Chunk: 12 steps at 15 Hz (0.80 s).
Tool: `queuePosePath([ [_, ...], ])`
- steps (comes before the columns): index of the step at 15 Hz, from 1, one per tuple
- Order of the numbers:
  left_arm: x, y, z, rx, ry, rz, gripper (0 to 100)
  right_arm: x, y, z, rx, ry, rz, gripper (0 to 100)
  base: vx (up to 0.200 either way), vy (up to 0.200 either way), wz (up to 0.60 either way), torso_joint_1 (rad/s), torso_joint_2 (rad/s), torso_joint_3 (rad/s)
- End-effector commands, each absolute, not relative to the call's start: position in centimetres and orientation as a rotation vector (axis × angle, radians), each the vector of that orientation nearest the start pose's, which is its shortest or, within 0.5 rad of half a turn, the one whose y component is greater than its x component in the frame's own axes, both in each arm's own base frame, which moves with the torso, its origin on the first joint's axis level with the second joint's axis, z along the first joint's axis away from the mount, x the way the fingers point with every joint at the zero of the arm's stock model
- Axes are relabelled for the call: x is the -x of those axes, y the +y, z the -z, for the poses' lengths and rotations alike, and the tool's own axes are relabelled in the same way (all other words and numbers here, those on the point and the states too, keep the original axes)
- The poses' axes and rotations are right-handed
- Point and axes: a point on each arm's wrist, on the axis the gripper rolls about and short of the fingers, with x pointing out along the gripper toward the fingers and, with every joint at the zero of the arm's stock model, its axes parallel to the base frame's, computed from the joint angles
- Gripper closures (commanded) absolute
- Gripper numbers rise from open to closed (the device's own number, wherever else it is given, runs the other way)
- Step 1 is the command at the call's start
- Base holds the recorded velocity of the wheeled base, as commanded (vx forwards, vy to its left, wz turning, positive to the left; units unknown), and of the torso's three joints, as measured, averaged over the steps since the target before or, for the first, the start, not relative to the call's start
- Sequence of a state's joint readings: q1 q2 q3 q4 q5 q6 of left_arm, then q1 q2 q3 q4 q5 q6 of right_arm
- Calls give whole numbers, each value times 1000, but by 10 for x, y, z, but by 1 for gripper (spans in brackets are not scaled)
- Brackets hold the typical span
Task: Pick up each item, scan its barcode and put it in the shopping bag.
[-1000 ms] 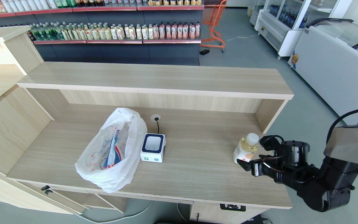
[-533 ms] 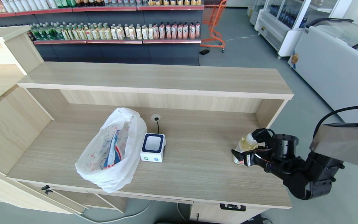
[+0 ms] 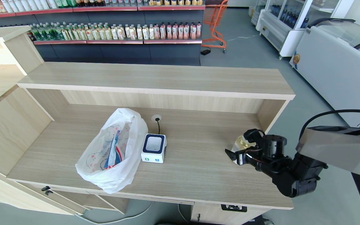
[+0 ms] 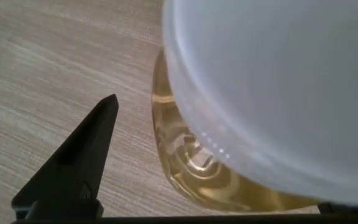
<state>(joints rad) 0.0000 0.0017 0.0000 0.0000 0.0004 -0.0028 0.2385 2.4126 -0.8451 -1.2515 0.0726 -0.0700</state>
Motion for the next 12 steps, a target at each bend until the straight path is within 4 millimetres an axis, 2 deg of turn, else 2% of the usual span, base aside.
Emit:
queuePosePath([
  [1, 23, 0, -76, 3, 2, -2, 0, -394, 99, 11, 95, 293, -327, 100, 0, 0, 0, 0, 0, 0],
  [5, 23, 0, -76, 3, 2, 0, 0, -404, 101, 11, 105, 263, -330, 100, 0, 0, 0, 0, 0, 0],
  [10, 23, 0, -76, 3, 2, 0, 0, -406, 99, 18, 179, 265, -330, 100, 0, 0, 0, 0, 0, 0],
  [12, 23, 0, -76, 3, 2, -2, 0, -407, 99, 15, 185, 248, -335, 100, 0, 0, 0, 0, 0, 0],
])
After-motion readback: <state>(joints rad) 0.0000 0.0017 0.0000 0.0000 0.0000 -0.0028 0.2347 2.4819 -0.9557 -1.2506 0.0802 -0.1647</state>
